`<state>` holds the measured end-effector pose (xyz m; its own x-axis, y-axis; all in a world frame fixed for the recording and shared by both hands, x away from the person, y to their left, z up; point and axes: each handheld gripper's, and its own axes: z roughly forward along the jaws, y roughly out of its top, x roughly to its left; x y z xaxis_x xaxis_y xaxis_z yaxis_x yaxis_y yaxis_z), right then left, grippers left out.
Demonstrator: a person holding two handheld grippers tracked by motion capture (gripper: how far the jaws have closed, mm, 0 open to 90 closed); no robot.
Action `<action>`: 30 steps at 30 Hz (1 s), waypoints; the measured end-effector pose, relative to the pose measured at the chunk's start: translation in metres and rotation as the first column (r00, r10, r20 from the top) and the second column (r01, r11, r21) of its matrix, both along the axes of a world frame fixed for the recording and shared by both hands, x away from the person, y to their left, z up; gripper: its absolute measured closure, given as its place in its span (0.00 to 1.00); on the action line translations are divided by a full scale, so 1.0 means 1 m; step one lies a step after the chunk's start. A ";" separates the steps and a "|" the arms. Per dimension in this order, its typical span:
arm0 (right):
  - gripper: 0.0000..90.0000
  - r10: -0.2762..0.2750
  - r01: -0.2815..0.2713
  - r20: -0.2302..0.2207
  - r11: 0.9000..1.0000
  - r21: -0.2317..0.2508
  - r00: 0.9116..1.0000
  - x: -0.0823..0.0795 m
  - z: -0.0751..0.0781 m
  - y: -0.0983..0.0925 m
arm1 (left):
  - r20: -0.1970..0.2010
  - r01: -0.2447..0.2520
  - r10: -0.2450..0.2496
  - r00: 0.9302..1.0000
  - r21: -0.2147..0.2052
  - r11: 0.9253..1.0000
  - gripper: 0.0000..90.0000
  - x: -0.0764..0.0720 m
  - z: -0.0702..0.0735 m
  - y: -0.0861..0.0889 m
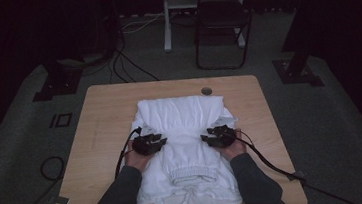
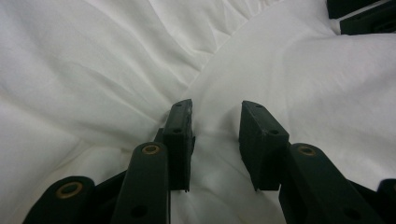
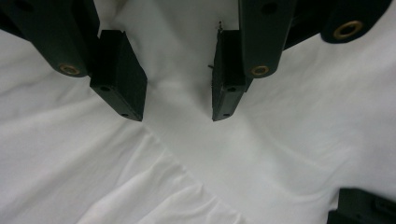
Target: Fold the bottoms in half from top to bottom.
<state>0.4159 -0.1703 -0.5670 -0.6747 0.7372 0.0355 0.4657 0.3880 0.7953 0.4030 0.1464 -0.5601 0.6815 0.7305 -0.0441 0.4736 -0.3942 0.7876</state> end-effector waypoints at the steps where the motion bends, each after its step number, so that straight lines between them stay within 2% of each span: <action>1: 0.61 0.007 -0.007 0.006 1.000 -0.009 1.000 -0.005 0.000 0.000 | -0.001 0.001 -0.001 1.000 0.001 1.000 0.73 -0.003 0.000 0.001; 6: 0.61 0.026 -0.026 0.000 1.000 -0.010 1.000 -0.024 -0.001 -0.001 | 0.007 0.002 -0.002 1.000 0.019 1.000 0.72 -0.034 -0.002 0.000; 7: 0.61 0.026 -0.026 0.000 1.000 -0.010 1.000 -0.024 -0.001 -0.001 | 0.007 0.002 -0.002 1.000 0.019 1.000 0.72 -0.034 -0.002 0.000; 8: 0.61 0.034 -0.034 0.001 0.999 -0.013 0.999 -0.035 -0.002 -0.001 | 0.004 0.004 -0.004 1.000 0.020 1.000 0.72 -0.044 -0.002 0.000; 14: 0.61 0.041 -0.041 -0.006 0.999 -0.003 0.999 -0.063 -0.003 -0.002 | 0.002 0.012 -0.013 1.000 0.031 0.999 0.72 -0.072 -0.003 -0.001; 17: 0.61 0.058 -0.058 -0.002 0.998 -0.011 0.998 -0.076 -0.004 -0.003 | -0.021 0.028 -0.027 0.999 0.044 0.999 0.71 -0.083 0.000 -0.002; 19: 0.61 0.066 -0.066 -0.005 0.998 -0.006 0.998 -0.080 -0.004 -0.004 | -0.036 0.040 -0.039 0.999 0.048 0.998 0.69 -0.085 0.004 -0.001; 20: 0.61 0.067 -0.067 -0.007 0.998 -0.004 0.998 -0.080 -0.004 -0.004 | -0.038 0.047 -0.045 0.998 0.050 0.998 0.67 -0.083 0.010 0.001; 21: 0.61 0.068 -0.068 -0.009 0.998 -0.002 0.998 -0.079 -0.004 -0.004 | -0.024 0.040 -0.039 0.999 0.056 0.998 0.66 -0.081 0.015 0.002; 23: 0.61 0.069 -0.069 -0.013 0.998 0.004 0.998 -0.079 -0.004 -0.005 | 0.043 -0.030 0.027 0.999 0.055 0.998 0.61 -0.071 0.032 0.007; 24: 0.61 0.069 -0.068 -0.013 0.998 0.003 0.998 -0.079 -0.004 -0.005 | 0.079 -0.070 0.065 0.995 0.058 0.996 0.57 -0.063 0.041 0.011; 25: 0.61 0.068 -0.068 -0.011 0.998 0.001 0.998 -0.079 -0.004 -0.005 | 0.104 -0.103 0.097 0.990 0.052 0.993 0.55 -0.057 0.047 0.014; 26: 0.61 0.068 -0.068 -0.010 0.998 0.000 0.998 -0.079 -0.004 -0.005 | 0.104 -0.103 0.097 0.990 0.052 0.993 0.52 -0.057 0.047 0.014; 27: 0.61 0.068 -0.068 -0.009 0.998 0.000 0.998 -0.079 -0.004 -0.005 | 0.128 -0.187 0.183 0.975 0.020 0.982 0.47 -0.030 0.060 0.024; 29: 0.61 0.069 -0.069 -0.012 0.998 0.002 0.998 -0.079 -0.004 -0.005 | 0.131 -0.243 0.240 0.962 0.011 0.970 0.43 -0.007 0.065 0.029; 30: 0.61 0.069 -0.069 -0.013 0.998 0.004 0.998 -0.079 -0.004 -0.005 | 0.123 -0.264 0.260 0.958 0.014 0.964 0.41 0.009 0.064 0.033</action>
<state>0.3371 -0.1755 -0.5712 -0.7231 0.6891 0.0470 0.4486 0.4168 0.7906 0.4125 0.1792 -0.4960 0.4647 0.8840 0.0503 0.4674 -0.2931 0.8340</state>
